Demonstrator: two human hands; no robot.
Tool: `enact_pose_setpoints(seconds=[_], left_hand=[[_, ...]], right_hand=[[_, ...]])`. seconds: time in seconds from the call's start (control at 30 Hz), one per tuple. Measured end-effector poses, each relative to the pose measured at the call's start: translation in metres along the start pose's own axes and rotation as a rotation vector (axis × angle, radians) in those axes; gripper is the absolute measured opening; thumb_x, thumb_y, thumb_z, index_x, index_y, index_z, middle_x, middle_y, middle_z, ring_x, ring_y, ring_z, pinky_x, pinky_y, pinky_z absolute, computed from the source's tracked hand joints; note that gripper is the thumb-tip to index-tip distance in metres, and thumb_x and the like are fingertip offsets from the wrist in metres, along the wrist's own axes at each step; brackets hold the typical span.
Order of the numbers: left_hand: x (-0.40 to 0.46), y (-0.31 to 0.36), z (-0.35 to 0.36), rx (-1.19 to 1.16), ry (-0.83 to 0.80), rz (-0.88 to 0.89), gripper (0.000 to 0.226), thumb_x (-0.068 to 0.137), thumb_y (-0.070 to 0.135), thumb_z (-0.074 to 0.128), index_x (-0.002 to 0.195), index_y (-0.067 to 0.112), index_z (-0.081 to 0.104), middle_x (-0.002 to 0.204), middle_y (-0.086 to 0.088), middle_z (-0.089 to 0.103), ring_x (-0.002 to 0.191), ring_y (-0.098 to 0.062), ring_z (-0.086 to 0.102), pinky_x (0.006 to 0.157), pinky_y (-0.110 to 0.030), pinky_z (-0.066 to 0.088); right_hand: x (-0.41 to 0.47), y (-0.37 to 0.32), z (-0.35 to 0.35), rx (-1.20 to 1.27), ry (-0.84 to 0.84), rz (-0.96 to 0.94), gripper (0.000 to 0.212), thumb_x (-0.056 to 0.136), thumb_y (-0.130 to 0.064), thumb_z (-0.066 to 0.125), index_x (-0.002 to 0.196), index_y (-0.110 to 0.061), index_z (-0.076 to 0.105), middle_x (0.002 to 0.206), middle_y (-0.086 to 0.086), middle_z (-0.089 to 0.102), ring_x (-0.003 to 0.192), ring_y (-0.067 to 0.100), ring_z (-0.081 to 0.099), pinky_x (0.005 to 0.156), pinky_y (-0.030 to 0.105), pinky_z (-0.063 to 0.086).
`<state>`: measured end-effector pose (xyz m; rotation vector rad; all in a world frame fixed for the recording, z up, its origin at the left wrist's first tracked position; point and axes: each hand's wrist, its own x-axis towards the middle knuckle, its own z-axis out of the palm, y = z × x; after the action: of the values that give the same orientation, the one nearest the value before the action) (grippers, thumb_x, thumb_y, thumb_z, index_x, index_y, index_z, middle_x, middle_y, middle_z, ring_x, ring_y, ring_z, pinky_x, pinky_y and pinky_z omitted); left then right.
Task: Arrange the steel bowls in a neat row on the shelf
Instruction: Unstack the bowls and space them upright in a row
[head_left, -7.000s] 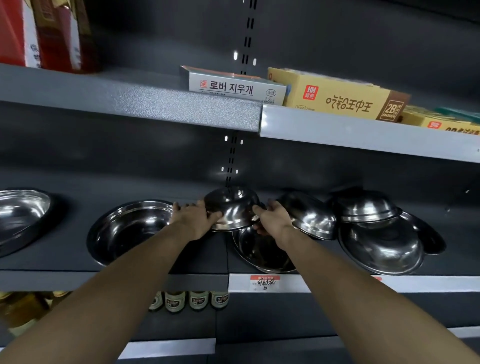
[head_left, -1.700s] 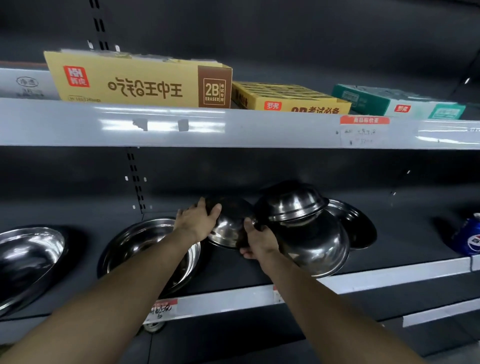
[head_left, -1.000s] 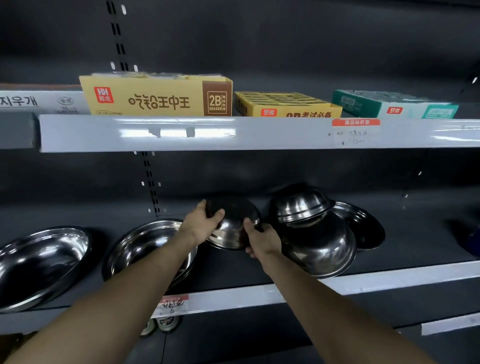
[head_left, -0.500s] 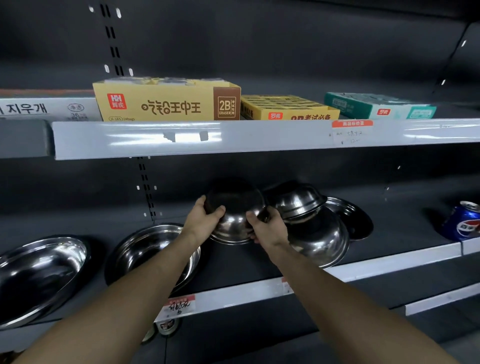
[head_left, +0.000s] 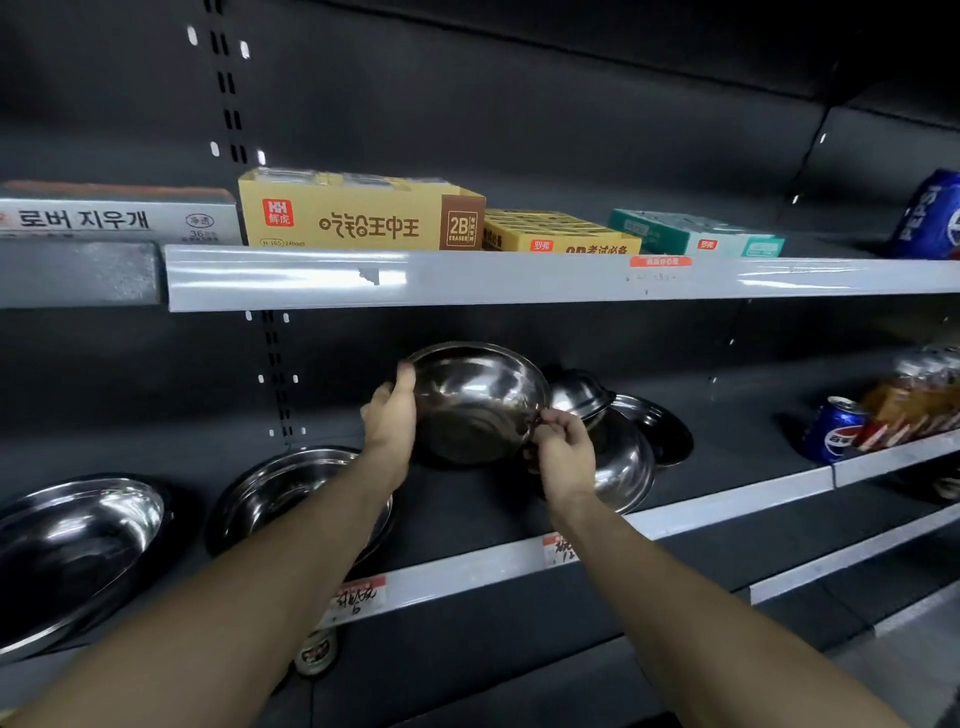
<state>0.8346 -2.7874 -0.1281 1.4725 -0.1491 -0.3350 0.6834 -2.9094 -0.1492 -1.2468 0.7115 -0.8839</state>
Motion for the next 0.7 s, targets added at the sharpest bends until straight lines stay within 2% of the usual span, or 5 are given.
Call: enact_pose_setpoints(seconds=[0.07,0.2,0.37,0.47,0.7], left_hand=[[-0.003,-0.001,0.001,-0.003,0.021,0.018,0.082,0.077,0.076,0.046,0.135,0.018,0.052,0.135,-0.006,0.051,0.122,-0.026,0.052,0.112,-0.043,0.035],[-0.009,-0.004,-0.003,-0.022,0.039,0.046,0.061,0.090,0.050,0.058,0.135,0.011,0.048,0.125,-0.006,0.054,0.106,-0.020,0.057,0.098,-0.034,0.042],[-0.016,-0.011,-0.008,0.009,-0.017,0.106,0.060,0.091,0.005,0.061,0.145,0.003,0.036,0.117,-0.002,0.057,0.099,-0.012,0.053,0.087,-0.023,0.036],[-0.017,-0.014,-0.014,0.097,-0.035,0.126,0.066,0.090,0.006,0.058,0.150,0.004,0.030,0.121,-0.001,0.054,0.104,-0.012,0.050,0.087,-0.023,0.035],[-0.020,-0.018,-0.026,0.252,-0.118,0.141,0.075,0.089,0.018,0.063,0.153,0.009,0.027,0.144,-0.006,0.049,0.117,-0.015,0.052,0.098,-0.026,0.039]], right_hand=[[-0.007,-0.005,-0.001,0.070,0.034,0.048,0.013,0.092,-0.015,0.053,0.097,-0.024,0.061,0.088,0.002,0.064,0.070,0.014,0.058,0.060,0.027,0.047],[-0.014,-0.013,-0.002,0.097,0.029,0.075,0.019,0.098,-0.041,0.052,0.104,-0.025,0.060,0.099,0.000,0.068,0.086,0.017,0.064,0.078,0.035,0.054],[-0.013,-0.014,0.004,0.032,0.022,0.103,0.036,0.087,-0.024,0.071,0.120,-0.015,0.061,0.110,0.007,0.071,0.103,0.024,0.067,0.098,0.037,0.053],[-0.012,-0.015,0.005,-0.022,0.005,0.146,0.021,0.085,-0.015,0.068,0.105,-0.008,0.068,0.089,0.007,0.070,0.080,0.018,0.066,0.077,0.030,0.056],[-0.009,-0.017,0.004,-0.119,-0.047,0.272,0.028,0.095,-0.024,0.055,0.122,-0.016,0.056,0.092,0.010,0.073,0.051,0.019,0.069,0.038,0.022,0.048]])
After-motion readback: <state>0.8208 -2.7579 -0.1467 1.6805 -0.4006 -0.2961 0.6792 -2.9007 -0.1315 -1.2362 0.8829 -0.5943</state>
